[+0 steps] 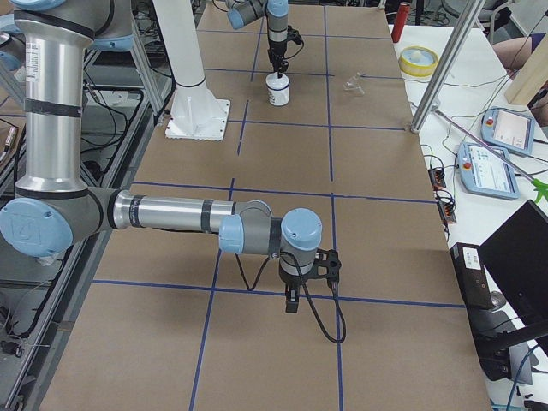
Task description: Remove funnel from cup
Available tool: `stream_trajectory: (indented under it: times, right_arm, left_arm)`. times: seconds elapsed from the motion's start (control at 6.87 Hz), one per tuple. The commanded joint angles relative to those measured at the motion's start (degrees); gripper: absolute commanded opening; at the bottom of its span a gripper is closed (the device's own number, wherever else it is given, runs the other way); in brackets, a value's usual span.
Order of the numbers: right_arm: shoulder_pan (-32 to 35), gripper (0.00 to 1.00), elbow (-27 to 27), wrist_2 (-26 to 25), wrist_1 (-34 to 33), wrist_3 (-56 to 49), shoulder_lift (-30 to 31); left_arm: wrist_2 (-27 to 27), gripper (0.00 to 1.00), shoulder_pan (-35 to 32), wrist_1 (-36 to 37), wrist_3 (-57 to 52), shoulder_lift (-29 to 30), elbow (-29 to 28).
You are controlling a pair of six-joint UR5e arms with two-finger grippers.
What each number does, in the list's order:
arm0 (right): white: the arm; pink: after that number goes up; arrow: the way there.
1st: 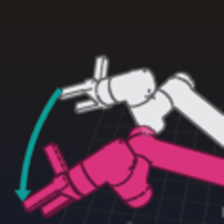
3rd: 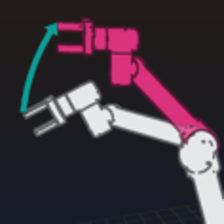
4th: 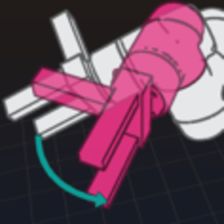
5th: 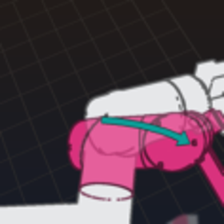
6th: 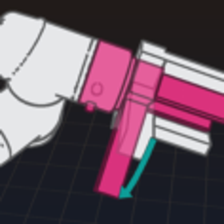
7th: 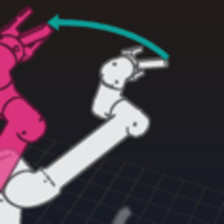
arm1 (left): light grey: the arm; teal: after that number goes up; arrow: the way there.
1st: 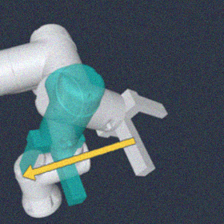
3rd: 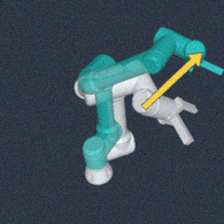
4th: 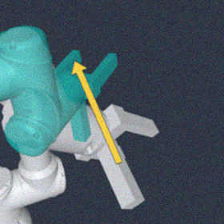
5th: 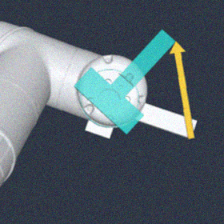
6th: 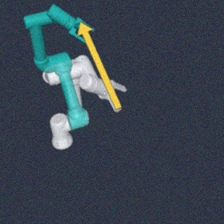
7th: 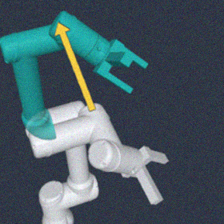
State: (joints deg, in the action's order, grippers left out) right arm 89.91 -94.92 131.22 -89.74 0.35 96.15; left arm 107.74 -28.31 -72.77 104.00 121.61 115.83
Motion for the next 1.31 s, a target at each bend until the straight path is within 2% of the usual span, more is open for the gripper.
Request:
stream_trajectory:
  times: [0.0,0.15,0.58,1.02,1.16]
  right_arm:
    - [0.0,1.0,0.0,0.0,0.0,0.0,0.0]
    - [0.0,1.0,0.0,0.0,0.0,0.0,0.0]
    - [0.0,1.0,0.0,0.0,0.0,0.0,0.0]
    - [0.0,1.0,0.1,0.0,0.0,0.0,0.0]
    - [0.0,1.0,0.0,0.0,0.0,0.0,0.0]
  left_arm:
    - [-0.1,0.43,0.0,0.0,0.1,-0.1,-0.2]
    - [-0.1,0.99,0.0,0.0,0.1,-0.1,-0.1]
    - [-0.2,1.0,-2.7,-0.2,-1.3,-0.1,0.4]
    - [1.4,1.0,-16.2,-3.5,-23.3,-2.9,0.4]
    - [5.6,1.0,-21.7,-3.5,-32.5,-4.9,0.2]
